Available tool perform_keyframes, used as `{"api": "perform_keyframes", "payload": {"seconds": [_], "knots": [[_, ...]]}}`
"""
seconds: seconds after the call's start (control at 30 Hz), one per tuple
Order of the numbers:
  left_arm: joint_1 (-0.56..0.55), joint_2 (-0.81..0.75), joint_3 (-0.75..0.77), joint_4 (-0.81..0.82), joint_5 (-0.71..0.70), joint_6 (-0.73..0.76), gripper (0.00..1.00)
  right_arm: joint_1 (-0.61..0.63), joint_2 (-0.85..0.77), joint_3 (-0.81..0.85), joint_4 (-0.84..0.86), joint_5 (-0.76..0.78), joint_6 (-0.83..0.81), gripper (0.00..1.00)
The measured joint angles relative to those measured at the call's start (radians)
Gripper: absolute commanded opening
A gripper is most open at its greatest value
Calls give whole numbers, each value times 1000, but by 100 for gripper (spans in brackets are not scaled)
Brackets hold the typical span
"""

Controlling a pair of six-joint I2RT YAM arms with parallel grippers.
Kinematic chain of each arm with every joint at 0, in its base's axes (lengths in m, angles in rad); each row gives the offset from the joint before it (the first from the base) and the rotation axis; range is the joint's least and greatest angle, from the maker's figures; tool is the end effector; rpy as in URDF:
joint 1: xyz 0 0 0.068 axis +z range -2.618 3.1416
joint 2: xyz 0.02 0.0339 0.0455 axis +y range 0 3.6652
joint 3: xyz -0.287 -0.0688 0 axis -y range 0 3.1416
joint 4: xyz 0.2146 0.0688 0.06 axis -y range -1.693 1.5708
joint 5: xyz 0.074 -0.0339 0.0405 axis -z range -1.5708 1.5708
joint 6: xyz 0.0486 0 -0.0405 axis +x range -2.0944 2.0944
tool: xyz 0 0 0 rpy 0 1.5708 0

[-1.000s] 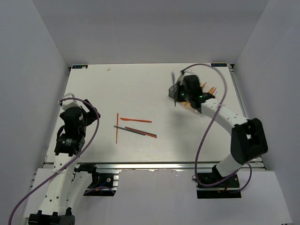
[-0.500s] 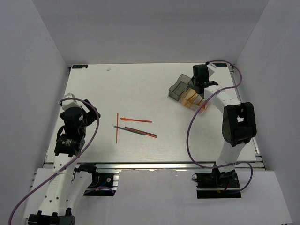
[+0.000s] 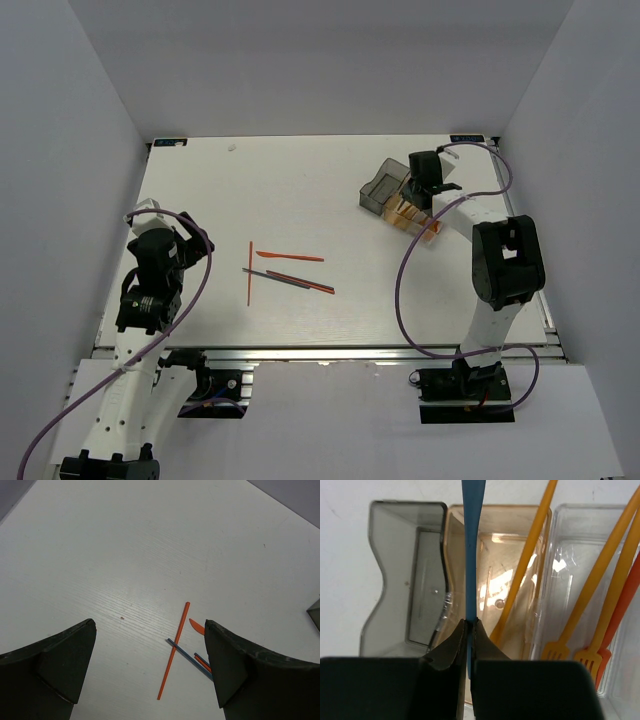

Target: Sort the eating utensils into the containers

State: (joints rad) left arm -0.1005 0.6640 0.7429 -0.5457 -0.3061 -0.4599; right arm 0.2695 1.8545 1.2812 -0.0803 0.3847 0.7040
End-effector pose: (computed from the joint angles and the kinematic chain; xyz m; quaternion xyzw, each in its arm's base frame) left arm 0.1116 0.0035 0.3129 -0.2291 0.8137 -0.0186 0.5339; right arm 0.3978 0.0910 0.2506 0.2723 0.8412 0.0517 0.4642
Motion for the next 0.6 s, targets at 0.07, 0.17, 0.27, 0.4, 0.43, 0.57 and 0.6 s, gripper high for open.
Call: {"api": "perform_keyframes", "payload": {"seconds": [0.07,0.17,0.27,0.4,0.43,0.57,0.6], "knots": [[0,1,0,0,0,0,98,0,0,-23,5,-2,0,0],[-1,2,0,0,0,0,98,-1,2,-40,5,-2,1,0],[-2,3,0,0,0,0,98,-2,2,-40,8,-2,6,19],[-3,3,0,0,0,0,98,-6,2,-40,9,-5,12,51],[-3,3,0,0,0,0,98,-6,2,-40,8,-6,13,52],[-5,3,0,0,0,0,98,-8,-3,-40,8,-6,8,55],[-5,3,0,0,0,0,98,-8,-9,-40,6,-6,5,56]]}}
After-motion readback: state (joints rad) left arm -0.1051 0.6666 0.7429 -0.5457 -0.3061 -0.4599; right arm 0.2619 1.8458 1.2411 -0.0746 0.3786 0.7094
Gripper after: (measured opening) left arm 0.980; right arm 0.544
